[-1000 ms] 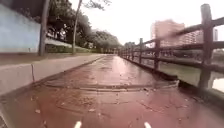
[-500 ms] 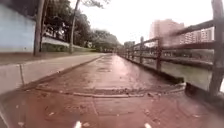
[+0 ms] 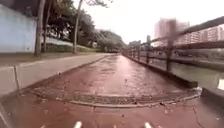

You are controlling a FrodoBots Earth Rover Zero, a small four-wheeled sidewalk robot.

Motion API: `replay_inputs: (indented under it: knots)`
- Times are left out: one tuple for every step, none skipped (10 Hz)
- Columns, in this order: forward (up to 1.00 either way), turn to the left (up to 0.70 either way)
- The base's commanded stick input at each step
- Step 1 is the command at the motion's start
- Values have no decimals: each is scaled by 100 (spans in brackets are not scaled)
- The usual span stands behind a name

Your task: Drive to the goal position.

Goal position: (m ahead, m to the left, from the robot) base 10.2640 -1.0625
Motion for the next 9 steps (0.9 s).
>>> replay_inputs:
  knots:
    - [50, 0]
    - [50, 0]
    - [50, 0]
    - [50, 0]
    - [50, 0]
    - [50, 0]
    - [50, 0]
    - [50, 0]
    - [50, 0]
